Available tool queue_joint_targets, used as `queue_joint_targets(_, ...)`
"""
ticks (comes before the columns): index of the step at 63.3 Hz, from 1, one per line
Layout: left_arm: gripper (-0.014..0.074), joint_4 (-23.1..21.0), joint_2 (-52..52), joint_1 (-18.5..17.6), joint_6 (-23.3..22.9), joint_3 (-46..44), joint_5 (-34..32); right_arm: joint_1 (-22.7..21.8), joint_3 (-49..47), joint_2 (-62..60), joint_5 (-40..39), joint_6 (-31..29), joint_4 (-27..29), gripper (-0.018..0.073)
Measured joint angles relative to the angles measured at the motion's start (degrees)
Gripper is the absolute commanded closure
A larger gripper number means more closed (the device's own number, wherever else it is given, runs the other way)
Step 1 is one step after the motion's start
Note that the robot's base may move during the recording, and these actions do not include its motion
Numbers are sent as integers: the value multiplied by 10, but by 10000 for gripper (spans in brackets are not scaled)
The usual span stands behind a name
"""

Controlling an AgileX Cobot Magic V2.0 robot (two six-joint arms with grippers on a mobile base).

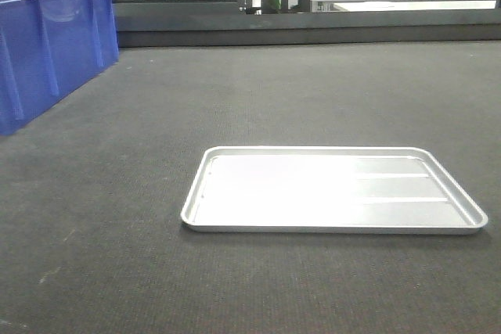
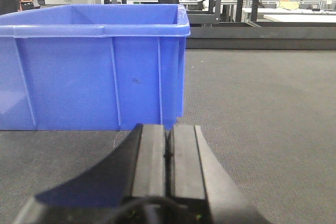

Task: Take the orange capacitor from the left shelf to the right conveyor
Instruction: 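Lower the held cylinder with the right gripper onto the silver tray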

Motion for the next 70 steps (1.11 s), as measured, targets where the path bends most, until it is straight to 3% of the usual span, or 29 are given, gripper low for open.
queue_joint_targets(13,701,0,0,0,0,0,0,0,0,89,-74,0,0,505)
queue_joint_targets(26,701,0,0,0,0,0,0,0,0,308,-180,0,0,505)
queue_joint_targets(41,701,0,0,0,0,0,0,-2,0,581,-381,-24,-5,505)
queue_joint_targets(49,701,0,0,0,0,0,0,-27,0,692,-488,-35,-6,489)
queue_joint_targets(59,701,0,0,0,0,0,0,-69,0,779,-574,-37,7,411)
queue_joint_targets(70,701,0,0,0,0,0,0,-101,-1,836,-628,-38,13,222)
